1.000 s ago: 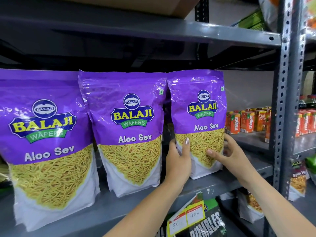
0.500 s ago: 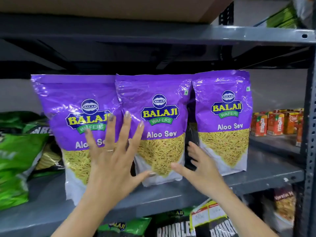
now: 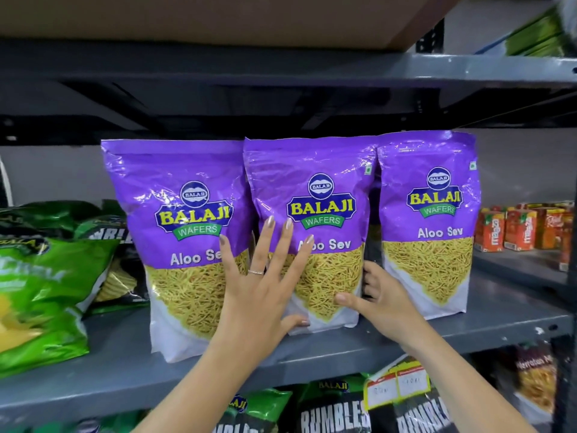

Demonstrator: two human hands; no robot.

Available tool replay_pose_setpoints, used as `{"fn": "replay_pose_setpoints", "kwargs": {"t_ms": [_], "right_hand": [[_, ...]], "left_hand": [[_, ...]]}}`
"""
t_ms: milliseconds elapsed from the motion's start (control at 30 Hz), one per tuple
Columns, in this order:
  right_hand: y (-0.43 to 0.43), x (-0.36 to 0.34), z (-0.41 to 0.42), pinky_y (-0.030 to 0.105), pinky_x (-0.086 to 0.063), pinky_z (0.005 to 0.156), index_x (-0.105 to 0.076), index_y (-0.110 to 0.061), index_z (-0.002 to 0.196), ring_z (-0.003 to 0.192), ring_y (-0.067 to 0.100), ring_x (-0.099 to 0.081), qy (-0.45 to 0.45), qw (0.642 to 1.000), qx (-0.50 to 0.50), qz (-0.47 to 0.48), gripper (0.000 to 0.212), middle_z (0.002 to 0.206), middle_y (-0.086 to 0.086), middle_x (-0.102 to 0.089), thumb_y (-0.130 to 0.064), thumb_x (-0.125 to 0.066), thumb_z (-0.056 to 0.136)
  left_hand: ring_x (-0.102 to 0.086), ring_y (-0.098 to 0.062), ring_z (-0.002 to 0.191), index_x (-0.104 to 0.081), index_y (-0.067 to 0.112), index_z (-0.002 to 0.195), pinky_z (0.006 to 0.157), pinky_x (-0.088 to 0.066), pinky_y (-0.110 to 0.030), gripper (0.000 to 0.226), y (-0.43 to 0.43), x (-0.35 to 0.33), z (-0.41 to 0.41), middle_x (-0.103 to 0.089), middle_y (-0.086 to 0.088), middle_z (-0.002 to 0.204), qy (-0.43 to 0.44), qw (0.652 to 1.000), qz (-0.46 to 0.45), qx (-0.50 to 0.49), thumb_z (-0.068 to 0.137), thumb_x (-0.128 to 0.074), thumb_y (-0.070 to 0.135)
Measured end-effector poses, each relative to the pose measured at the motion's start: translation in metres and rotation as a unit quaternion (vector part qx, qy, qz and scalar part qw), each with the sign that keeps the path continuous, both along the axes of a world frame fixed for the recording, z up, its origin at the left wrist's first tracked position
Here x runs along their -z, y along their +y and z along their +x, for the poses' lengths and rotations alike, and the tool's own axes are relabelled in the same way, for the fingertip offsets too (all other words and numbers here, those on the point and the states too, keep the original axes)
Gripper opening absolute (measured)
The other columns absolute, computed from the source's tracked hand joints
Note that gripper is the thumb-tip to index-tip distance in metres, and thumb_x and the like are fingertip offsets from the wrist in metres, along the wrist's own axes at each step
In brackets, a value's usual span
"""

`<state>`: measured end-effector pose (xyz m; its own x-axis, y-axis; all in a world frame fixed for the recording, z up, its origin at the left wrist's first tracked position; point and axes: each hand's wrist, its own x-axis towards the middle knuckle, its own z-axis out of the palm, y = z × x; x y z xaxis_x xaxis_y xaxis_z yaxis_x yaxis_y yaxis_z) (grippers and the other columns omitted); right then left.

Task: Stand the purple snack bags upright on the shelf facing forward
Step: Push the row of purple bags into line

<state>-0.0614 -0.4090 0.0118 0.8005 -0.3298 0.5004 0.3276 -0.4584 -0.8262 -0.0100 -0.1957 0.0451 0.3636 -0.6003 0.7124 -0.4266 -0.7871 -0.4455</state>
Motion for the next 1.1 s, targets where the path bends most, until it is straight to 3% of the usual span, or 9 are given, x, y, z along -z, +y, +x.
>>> {"fn": "replay_pose_setpoints", "kwargs": {"t_ms": [133, 200, 300, 367, 433, 600, 767, 967, 1100], "right_hand": [[0.007, 0.001, -0.009, 0.032, -0.047, 0.100, -0.049, -0.041, 0.121, 0.114, 0.010, -0.061, 0.028, 0.999, 0.012, -0.022, 0.068, 0.118, -0.014, -0.065, -0.045, -0.081, 0.061], [0.018, 0.003, -0.022, 0.029, -0.045, 0.098, -0.044, -0.031, 0.134, 0.113, 0.008, -0.055, 0.011, 0.993, 0.100, -0.055, 0.081, 0.120, -0.017, -0.056, -0.043, -0.081, 0.063], [0.047, 0.000, -0.047, 0.027, -0.053, 0.079, -0.062, -0.021, 0.116, 0.086, 0.006, -0.064, -0.145, 0.958, 0.229, -0.096, 0.045, 0.098, -0.010, -0.069, -0.031, -0.076, 0.074], [0.072, -0.006, -0.049, 0.019, -0.051, 0.064, -0.067, -0.025, 0.095, 0.073, 0.008, -0.064, -0.208, 0.955, 0.197, -0.083, 0.019, 0.075, -0.010, -0.069, -0.016, -0.072, 0.079], [0.098, -0.011, -0.034, 0.016, -0.050, 0.063, -0.066, -0.035, 0.090, 0.072, 0.006, -0.066, -0.169, 0.977, 0.109, -0.073, 0.023, 0.074, -0.011, -0.071, -0.015, -0.071, 0.080], [0.141, -0.010, 0.014, 0.021, -0.048, 0.083, -0.050, -0.023, 0.134, 0.099, 0.009, -0.062, -0.030, 0.986, 0.004, -0.162, 0.051, 0.117, -0.007, -0.063, -0.028, -0.063, 0.085], [0.152, -0.010, 0.032, 0.038, -0.038, 0.109, -0.023, -0.030, 0.148, 0.134, 0.016, -0.043, 0.046, 0.988, -0.029, -0.147, 0.075, 0.146, -0.007, -0.045, -0.039, -0.061, 0.084], [0.152, -0.008, 0.030, 0.042, -0.037, 0.111, -0.017, -0.036, 0.149, 0.137, 0.014, -0.039, 0.051, 0.989, -0.035, -0.131, 0.079, 0.152, -0.009, -0.036, -0.043, -0.061, 0.084], [0.151, -0.007, 0.031, 0.043, -0.037, 0.110, -0.016, -0.037, 0.149, 0.138, 0.013, -0.038, 0.057, 0.988, -0.041, -0.136, 0.080, 0.153, -0.009, -0.035, -0.045, -0.060, 0.084]], "left_hand": [[-0.006, -0.036, 0.151, -0.009, 0.023, 0.156, 0.105, -0.006, -0.080, 0.123, 0.016, 0.003, -0.009, -0.009, -0.011, 0.165, 0.000, 0.999, -0.037, 0.038, 0.061, -0.065, 0.078], [-0.007, -0.033, 0.151, -0.011, 0.023, 0.156, 0.110, -0.004, -0.075, 0.110, 0.039, 0.009, -0.014, -0.012, -0.012, 0.164, -0.017, 0.991, -0.117, 0.068, 0.071, -0.056, 0.076], [-0.007, -0.032, 0.151, -0.017, 0.022, 0.154, 0.116, 0.001, -0.063, 0.094, 0.082, 0.018, -0.012, -0.015, -0.013, 0.163, -0.015, 0.950, -0.289, 0.117, 0.078, -0.050, 0.068], [0.000, -0.025, 0.152, -0.017, 0.020, 0.153, 0.120, -0.003, -0.058, 0.104, 0.109, 0.022, -0.002, -0.009, -0.011, 0.165, 0.053, 0.910, -0.388, 0.133, 0.070, -0.054, 0.070], [0.002, -0.019, 0.152, -0.010, 0.022, 0.154, 0.120, -0.010, -0.058, 0.122, 0.129, 0.025, 0.012, -0.005, -0.005, 0.165, 0.141, 0.880, -0.430, 0.140, 0.057, -0.057, 0.081], [-0.003, -0.015, 0.151, 0.007, 0.035, 0.154, 0.114, 0.002, -0.067, 0.135, 0.140, 0.032, 0.031, -0.014, 0.018, 0.159, 0.263, 0.901, -0.337, 0.078, 0.043, -0.054, 0.083], [-0.049, -0.015, 0.134, 0.021, 0.045, 0.147, 0.114, 0.007, -0.064, 0.128, 0.137, 0.038, 0.033, -0.048, 0.017, 0.146, 0.264, 0.904, -0.326, 0.079, 0.063, -0.072, 0.068], [-0.043, -0.012, 0.139, 0.020, 0.043, 0.149, 0.115, 0.009, -0.061, 0.124, 0.140, 0.038, 0.030, -0.042, 0.017, 0.151, 0.267, 0.898, -0.334, 0.102, 0.055, -0.049, 0.083], [-0.035, -0.009, 0.141, 0.022, 0.043, 0.148, 0.117, 0.003, -0.063, 0.126, 0.139, 0.040, 0.031, -0.029, 0.018, 0.158, 0.287, 0.884, -0.344, 0.131, 0.065, -0.069, 0.068]]}}
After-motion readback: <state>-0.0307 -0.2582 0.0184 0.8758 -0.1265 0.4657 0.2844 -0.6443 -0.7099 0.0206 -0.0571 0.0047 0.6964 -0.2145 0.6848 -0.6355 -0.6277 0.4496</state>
